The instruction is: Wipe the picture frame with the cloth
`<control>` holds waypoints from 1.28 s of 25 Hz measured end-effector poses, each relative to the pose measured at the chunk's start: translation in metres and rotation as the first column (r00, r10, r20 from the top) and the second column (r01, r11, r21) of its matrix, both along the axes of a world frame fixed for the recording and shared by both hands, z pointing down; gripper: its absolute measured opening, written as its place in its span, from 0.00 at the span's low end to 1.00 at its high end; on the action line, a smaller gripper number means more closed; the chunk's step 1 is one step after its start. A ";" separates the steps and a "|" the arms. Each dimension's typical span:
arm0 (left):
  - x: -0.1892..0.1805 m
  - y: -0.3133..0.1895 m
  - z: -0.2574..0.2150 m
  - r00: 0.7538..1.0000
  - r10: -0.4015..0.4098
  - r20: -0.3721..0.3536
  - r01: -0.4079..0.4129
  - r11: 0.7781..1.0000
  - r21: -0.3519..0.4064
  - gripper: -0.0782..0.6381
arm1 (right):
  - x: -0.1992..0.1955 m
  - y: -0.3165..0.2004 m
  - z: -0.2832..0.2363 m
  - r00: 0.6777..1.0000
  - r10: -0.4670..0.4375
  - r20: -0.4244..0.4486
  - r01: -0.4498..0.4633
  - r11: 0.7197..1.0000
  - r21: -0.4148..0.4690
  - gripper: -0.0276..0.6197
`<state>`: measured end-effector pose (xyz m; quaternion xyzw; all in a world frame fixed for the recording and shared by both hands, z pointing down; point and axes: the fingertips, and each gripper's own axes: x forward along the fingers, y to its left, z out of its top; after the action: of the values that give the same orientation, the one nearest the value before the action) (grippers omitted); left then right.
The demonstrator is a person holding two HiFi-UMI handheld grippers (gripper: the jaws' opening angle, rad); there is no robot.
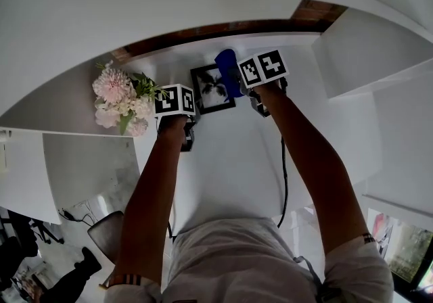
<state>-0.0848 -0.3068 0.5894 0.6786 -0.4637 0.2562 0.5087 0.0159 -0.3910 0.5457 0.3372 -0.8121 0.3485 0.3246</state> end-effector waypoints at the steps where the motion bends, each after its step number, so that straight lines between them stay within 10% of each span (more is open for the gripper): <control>1: 0.000 0.000 0.000 1.000 -0.001 0.000 0.001 1.000 0.000 0.34 | 0.000 0.002 -0.004 1.000 -0.002 0.010 0.002 1.000 0.005 0.12; 18: 0.001 0.000 0.000 1.000 0.004 -0.006 -0.004 1.000 0.007 0.34 | -0.078 0.054 -0.003 0.978 -0.121 0.172 0.140 0.985 -0.102 0.12; 32: 0.002 0.000 -0.001 1.000 0.015 -0.008 -0.015 1.000 0.013 0.34 | 0.004 0.039 0.008 0.999 -0.010 0.041 0.013 0.997 -0.076 0.12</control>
<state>-0.0833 -0.3069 0.5887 0.6864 -0.4582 0.2541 0.5044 0.0196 -0.3517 0.5538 0.3127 -0.8064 0.3843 0.3228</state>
